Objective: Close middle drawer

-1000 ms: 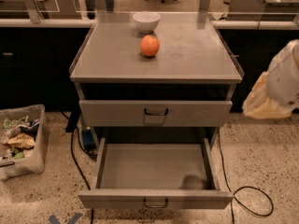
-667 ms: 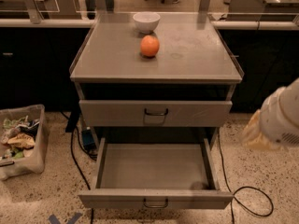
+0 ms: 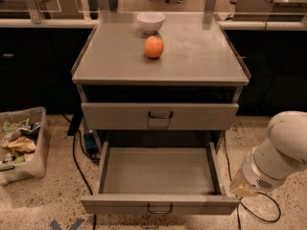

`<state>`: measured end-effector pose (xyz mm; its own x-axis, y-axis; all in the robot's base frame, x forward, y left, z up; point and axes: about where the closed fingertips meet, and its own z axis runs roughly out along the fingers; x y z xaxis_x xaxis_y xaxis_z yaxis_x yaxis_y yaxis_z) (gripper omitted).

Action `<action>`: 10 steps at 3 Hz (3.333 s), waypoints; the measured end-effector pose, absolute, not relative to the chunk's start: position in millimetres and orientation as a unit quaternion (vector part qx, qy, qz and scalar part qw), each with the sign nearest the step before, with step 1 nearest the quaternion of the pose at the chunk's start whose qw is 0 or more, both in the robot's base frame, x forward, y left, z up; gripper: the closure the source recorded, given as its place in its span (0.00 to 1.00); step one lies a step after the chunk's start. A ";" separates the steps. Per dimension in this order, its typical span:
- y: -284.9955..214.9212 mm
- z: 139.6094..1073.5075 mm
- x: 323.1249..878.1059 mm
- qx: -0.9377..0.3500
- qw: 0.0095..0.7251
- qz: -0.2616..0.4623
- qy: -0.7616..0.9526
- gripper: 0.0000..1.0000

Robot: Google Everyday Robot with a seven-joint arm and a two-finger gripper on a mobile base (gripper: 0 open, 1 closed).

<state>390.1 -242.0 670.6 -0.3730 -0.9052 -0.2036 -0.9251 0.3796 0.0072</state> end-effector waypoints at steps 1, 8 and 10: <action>-241.9 670.4 390.0 -0.554 0.083 0.060 0.826 1.00; -153.3 447.8 369.3 -0.483 0.082 0.217 0.844 1.00; -118.7 408.5 426.0 -0.477 0.104 0.212 0.847 1.00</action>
Offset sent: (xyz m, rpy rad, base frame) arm -0.0016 0.0270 -0.0484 0.1987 0.0582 -0.1115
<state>426.0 -118.7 408.5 -0.5232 -0.7634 -0.3787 -0.8518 0.4554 0.2588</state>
